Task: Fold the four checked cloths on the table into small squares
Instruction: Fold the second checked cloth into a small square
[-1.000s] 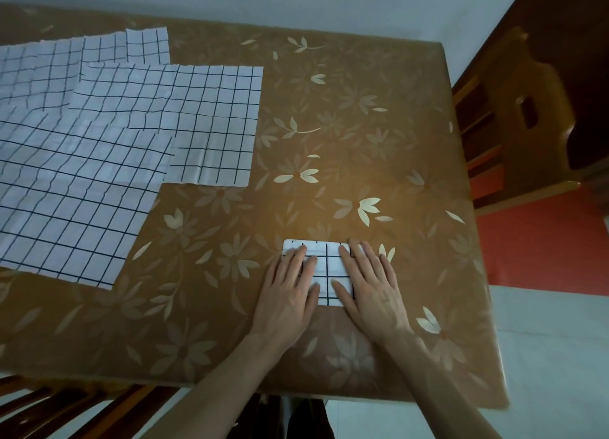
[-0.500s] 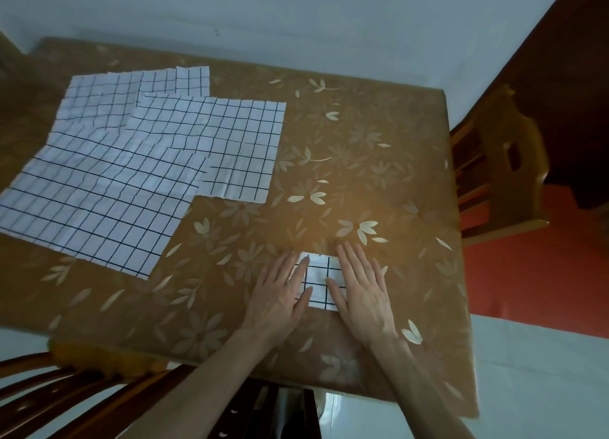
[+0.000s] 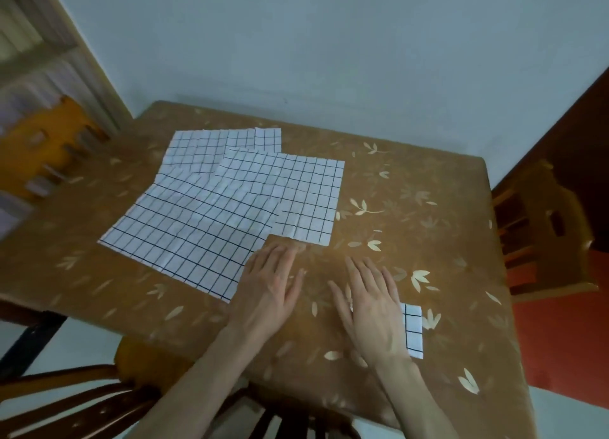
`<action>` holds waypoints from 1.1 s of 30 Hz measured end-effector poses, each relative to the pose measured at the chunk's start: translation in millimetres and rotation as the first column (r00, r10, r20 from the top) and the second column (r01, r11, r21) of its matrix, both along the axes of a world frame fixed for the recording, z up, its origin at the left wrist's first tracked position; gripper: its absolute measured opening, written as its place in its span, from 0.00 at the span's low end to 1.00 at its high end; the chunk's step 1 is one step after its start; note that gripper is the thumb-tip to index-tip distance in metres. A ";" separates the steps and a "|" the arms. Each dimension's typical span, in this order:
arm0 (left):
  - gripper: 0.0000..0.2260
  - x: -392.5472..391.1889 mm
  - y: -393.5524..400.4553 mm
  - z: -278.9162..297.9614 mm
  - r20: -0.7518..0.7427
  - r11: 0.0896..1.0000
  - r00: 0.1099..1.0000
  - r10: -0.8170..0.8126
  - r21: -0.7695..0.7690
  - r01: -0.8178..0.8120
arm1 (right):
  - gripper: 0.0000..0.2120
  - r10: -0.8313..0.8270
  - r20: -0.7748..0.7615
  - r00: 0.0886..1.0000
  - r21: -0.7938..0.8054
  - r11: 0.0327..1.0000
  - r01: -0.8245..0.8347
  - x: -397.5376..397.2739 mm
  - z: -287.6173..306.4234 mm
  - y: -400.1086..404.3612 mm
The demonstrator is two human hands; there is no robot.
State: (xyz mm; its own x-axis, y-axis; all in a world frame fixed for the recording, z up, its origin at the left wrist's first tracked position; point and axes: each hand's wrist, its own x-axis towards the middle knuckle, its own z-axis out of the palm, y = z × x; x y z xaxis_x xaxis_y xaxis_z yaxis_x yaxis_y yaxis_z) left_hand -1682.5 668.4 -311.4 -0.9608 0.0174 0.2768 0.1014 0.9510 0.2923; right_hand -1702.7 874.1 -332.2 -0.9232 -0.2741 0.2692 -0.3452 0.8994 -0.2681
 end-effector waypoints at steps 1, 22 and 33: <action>0.18 2.6 -15.4 5.3 -0.001 1.000 1.000 0.002 -0.009 -0.002 | 0.28 -0.012 -0.010 1.000 0.002 1.000 0.012 1.3 5.1 -10.8; 0.22 66.5 -278.3 40.6 0.005 1.000 1.000 0.030 -0.002 -0.030 | 0.30 -0.037 -0.059 0.998 -0.038 0.999 0.035 59.9 59.1 -264.3; 0.23 27.8 -325.8 11.9 0.095 0.980 0.975 0.200 -0.032 -0.198 | 0.30 0.064 0.001 0.998 -0.097 0.993 -0.063 -5.8 30.5 -322.0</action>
